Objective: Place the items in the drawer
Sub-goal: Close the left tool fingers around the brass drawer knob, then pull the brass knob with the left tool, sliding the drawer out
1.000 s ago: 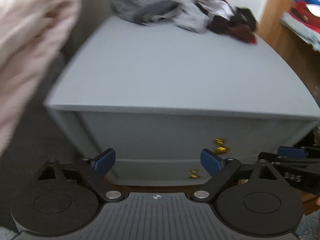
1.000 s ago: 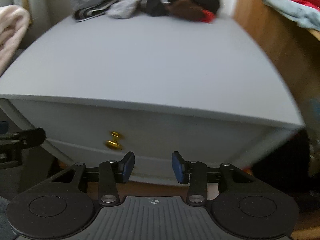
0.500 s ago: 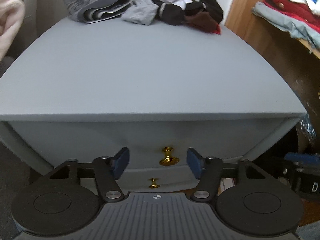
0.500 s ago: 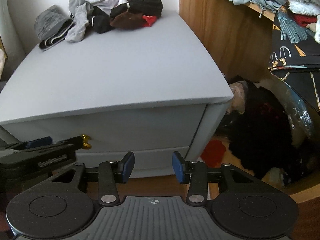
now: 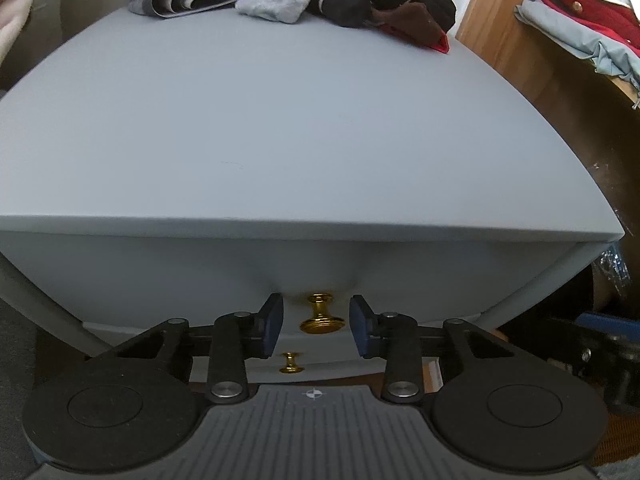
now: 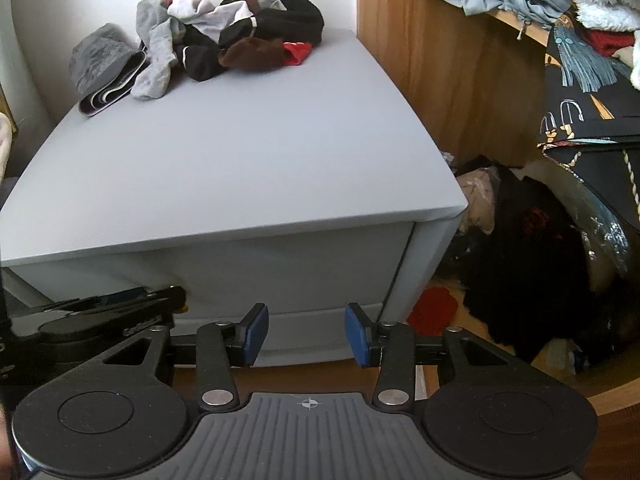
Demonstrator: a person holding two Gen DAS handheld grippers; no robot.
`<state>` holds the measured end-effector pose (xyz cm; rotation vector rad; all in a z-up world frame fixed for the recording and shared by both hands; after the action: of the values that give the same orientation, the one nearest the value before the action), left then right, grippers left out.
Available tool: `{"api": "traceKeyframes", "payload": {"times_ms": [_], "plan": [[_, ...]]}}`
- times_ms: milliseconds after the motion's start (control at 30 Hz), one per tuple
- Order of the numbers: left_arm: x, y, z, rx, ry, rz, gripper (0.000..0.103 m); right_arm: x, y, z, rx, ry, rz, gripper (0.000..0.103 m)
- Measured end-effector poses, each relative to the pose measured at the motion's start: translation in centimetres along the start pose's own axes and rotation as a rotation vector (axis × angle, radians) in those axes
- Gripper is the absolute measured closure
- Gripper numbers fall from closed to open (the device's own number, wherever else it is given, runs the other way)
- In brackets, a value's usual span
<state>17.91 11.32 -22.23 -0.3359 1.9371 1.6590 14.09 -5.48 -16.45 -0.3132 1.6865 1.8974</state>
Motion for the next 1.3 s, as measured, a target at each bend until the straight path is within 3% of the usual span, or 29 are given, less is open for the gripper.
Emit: {"api": "traceKeyframes", "payload": {"times_ms": [133,267,1000,1300], "plan": [[0.0,-0.5,-0.3,0.003,-0.003,0.015,0.065,-0.1,0.0,-0.4,0.007,-0.018,0.004,0.063],[0.3,-0.7,-0.2,-0.016,-0.001,0.017,0.075,-0.1,0.0,-0.7,0.005,-0.028,0.005,0.063],[0.7,-0.4,-0.6,-0.009,-0.041,0.031,0.076,-0.3,0.4,-0.8,-0.001,-0.048,-0.010,0.063],[1.1,0.0,-0.6,0.011,-0.069,0.039,0.076,-0.5,2.1,-1.3,-0.009,-0.064,-0.082,0.060]]}}
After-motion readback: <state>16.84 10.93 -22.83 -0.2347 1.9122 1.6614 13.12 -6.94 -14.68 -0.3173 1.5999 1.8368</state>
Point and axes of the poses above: each gripper's, at about its wrist camera, not at the fingertips, and y roughly against the way its jaws point, z to its left, x to its underside, the point moved 1 cm from there along -y, roughly the way its jaws point, and after that the axes turned 9 degrees about -y, right-handed, at the moved point
